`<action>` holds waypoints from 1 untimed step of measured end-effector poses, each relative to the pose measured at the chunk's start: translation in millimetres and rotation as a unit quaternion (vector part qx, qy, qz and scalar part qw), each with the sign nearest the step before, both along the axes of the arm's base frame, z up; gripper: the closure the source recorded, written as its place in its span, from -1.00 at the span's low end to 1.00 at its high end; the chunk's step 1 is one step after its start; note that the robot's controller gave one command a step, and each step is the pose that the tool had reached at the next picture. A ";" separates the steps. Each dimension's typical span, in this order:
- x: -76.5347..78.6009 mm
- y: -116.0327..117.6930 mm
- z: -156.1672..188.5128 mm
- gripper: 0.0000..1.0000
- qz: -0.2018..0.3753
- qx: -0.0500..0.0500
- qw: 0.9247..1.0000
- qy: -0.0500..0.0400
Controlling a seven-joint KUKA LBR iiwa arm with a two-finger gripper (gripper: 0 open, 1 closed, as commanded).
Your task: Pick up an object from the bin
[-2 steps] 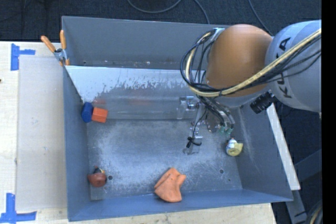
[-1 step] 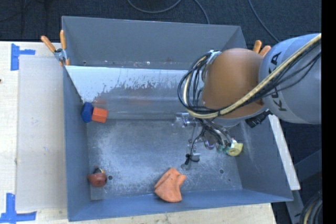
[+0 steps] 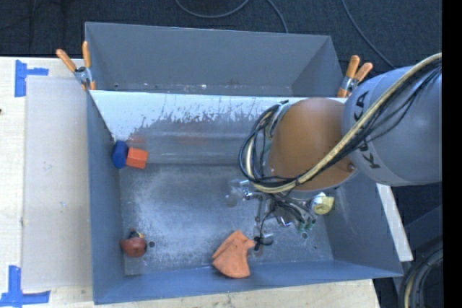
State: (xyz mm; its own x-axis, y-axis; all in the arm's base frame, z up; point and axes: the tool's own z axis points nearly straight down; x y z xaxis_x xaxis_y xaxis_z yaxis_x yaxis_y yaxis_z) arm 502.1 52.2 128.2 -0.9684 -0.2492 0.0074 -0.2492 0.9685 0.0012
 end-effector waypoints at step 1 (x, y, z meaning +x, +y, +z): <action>-10.6 -7.4 -26.3 -1.00 0.005 0.000 1.000 0.001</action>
Offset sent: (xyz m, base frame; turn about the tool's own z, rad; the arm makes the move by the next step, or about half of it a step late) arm -0.0232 -0.0042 -0.0582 -0.3558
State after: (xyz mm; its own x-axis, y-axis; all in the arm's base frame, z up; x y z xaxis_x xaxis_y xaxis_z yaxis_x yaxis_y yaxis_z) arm 491.5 44.8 101.8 -0.9656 -0.2597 0.0094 -0.2597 0.9657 0.0026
